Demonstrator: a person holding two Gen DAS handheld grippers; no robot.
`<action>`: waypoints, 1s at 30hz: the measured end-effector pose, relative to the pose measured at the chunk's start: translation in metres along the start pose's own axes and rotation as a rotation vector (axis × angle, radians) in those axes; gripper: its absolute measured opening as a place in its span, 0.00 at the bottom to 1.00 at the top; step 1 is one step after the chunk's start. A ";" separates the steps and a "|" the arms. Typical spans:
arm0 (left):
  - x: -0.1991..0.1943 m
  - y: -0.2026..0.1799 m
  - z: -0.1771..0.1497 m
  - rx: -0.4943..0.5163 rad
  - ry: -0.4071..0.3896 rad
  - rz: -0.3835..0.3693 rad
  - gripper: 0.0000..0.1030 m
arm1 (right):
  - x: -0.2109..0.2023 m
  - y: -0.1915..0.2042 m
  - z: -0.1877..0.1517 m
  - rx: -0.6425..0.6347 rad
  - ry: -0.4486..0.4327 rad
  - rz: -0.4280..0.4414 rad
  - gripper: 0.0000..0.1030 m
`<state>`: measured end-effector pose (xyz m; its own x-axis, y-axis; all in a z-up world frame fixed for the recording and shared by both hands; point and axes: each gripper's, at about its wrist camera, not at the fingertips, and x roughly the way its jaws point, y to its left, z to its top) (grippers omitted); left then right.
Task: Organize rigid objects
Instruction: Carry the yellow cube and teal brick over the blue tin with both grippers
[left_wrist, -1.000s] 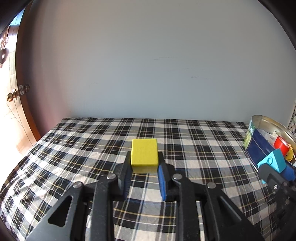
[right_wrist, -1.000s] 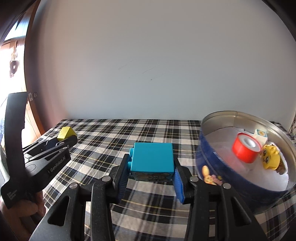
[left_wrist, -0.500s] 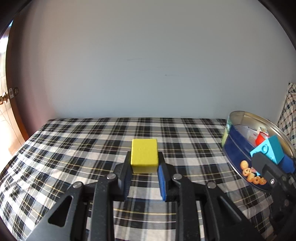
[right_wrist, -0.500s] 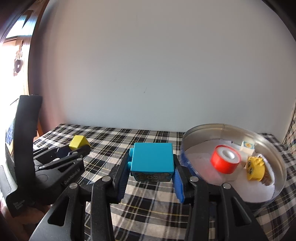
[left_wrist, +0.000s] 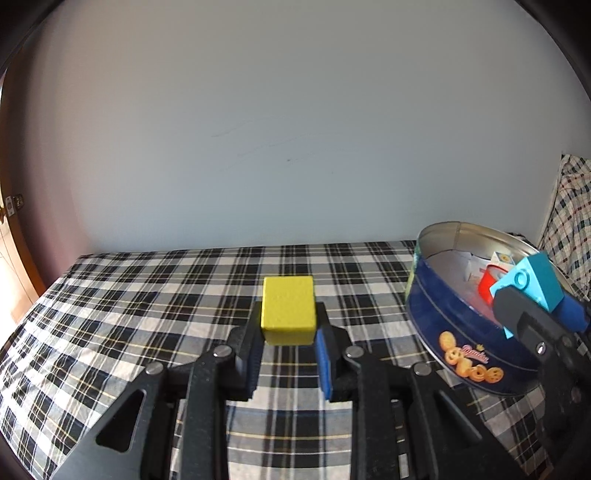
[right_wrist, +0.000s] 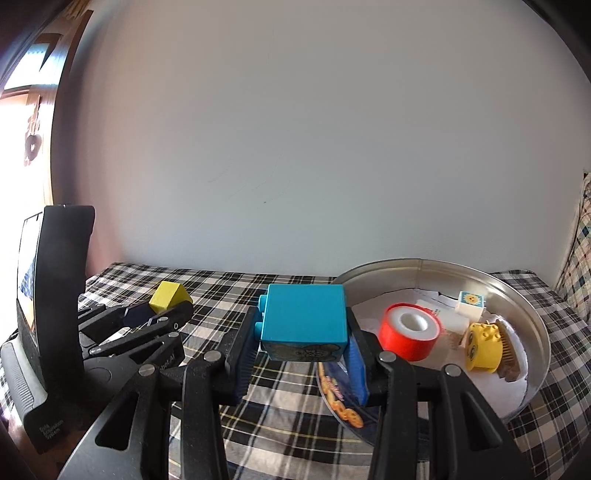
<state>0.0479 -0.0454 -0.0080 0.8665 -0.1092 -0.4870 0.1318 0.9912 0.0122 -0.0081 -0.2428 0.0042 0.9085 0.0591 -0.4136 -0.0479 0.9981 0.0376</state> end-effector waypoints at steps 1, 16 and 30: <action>0.000 -0.002 0.000 0.000 0.000 0.001 0.22 | -0.001 -0.002 0.000 0.003 -0.002 -0.002 0.44; -0.008 -0.037 0.014 0.020 -0.038 -0.042 0.22 | -0.016 -0.031 0.010 0.035 -0.042 -0.038 0.44; -0.012 -0.074 0.034 0.030 -0.083 -0.108 0.22 | -0.027 -0.065 0.022 0.102 -0.074 -0.090 0.44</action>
<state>0.0439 -0.1201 0.0270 0.8832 -0.2218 -0.4132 0.2393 0.9709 -0.0096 -0.0205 -0.3097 0.0331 0.9354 -0.0353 -0.3518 0.0741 0.9925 0.0974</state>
